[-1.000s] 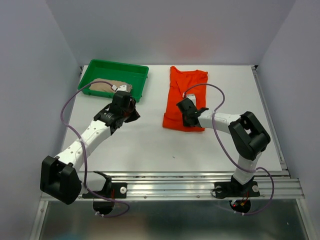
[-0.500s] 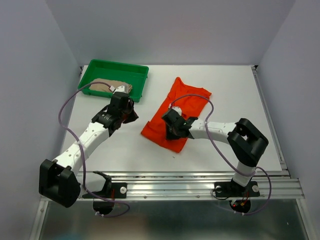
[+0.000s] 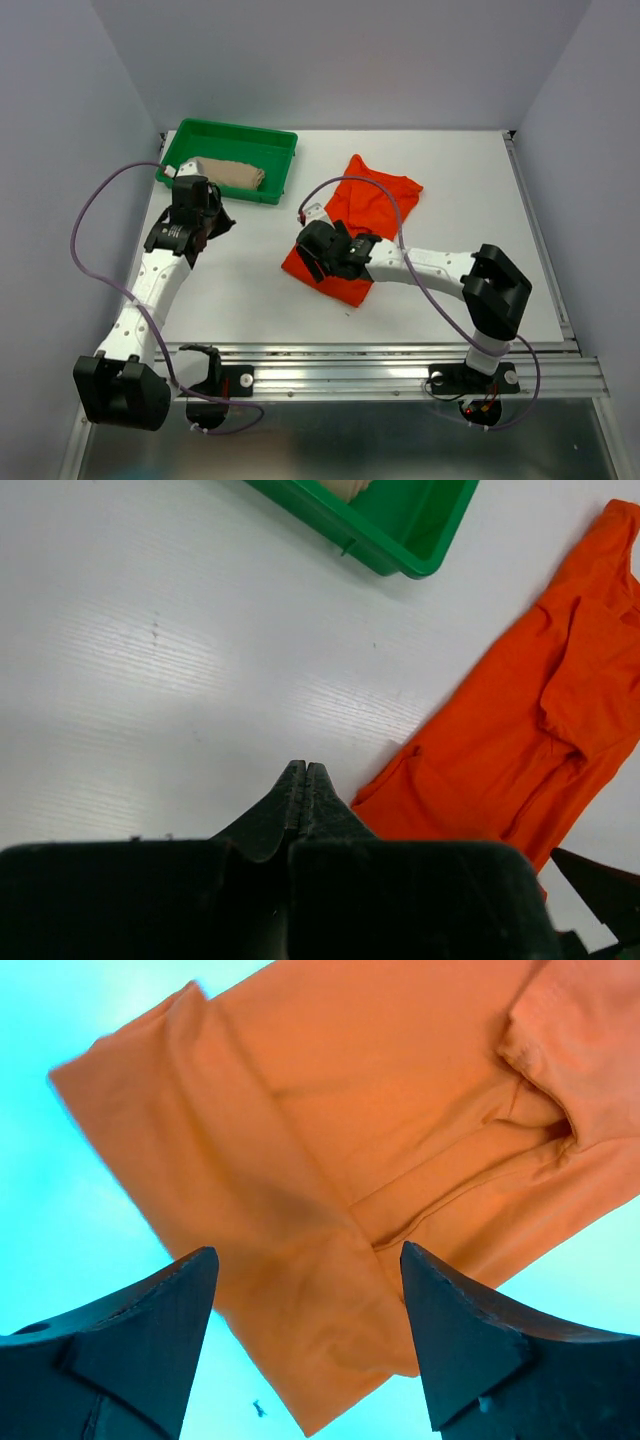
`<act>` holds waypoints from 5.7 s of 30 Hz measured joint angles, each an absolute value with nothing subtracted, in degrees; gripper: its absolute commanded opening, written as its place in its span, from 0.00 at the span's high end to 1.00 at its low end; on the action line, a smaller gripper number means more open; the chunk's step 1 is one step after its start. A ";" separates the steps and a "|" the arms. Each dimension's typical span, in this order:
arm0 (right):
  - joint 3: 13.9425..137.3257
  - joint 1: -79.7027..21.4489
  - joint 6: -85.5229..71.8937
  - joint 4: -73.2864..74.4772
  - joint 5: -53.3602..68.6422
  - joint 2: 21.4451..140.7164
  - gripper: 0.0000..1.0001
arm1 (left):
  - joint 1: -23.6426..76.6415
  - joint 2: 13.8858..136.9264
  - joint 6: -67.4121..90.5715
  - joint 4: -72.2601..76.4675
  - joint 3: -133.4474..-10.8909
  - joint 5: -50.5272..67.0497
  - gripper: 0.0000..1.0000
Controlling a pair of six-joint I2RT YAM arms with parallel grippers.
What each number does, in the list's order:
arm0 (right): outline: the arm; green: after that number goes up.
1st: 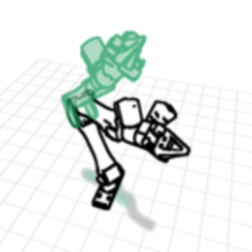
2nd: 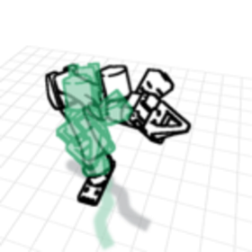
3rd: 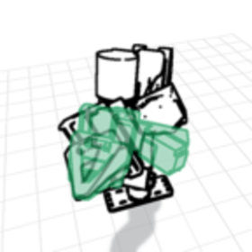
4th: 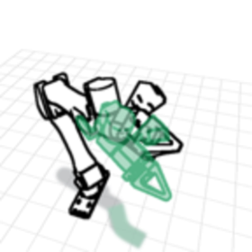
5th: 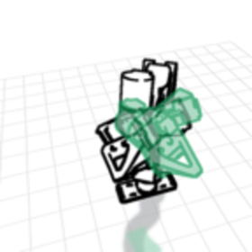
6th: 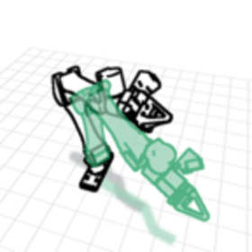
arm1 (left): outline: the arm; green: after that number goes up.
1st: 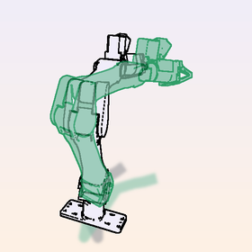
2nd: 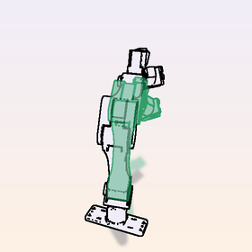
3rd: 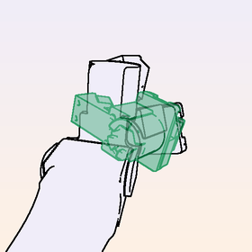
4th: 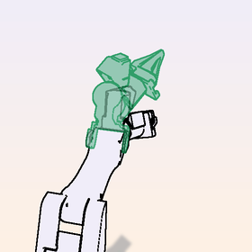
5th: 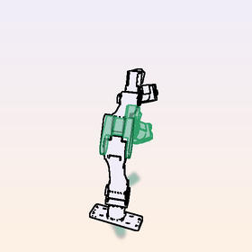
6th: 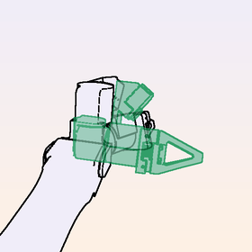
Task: Roll the t-shirts
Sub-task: Roll the T-shirt to the center of the board.
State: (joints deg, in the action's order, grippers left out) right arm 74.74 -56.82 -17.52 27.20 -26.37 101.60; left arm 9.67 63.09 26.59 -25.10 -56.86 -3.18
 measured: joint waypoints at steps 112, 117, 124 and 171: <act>70.15 -49.12 -18.28 11.55 14.55 107.87 0.99 | 5.02 61.69 25.80 -25.54 -51.77 4.16 1.00; 70.83 -46.35 -19.84 11.55 22.50 107.87 0.99 | 5.02 61.67 25.74 -25.54 -51.77 4.34 1.00; 70.87 -42.09 -22.59 10.81 34.54 108.81 0.99 | 5.02 60.88 25.30 -25.56 -51.75 4.32 1.00; 74.32 -35.22 -25.08 8.73 53.23 120.49 0.99 | 25.56 71.53 22.94 -24.47 -49.19 8.21 1.00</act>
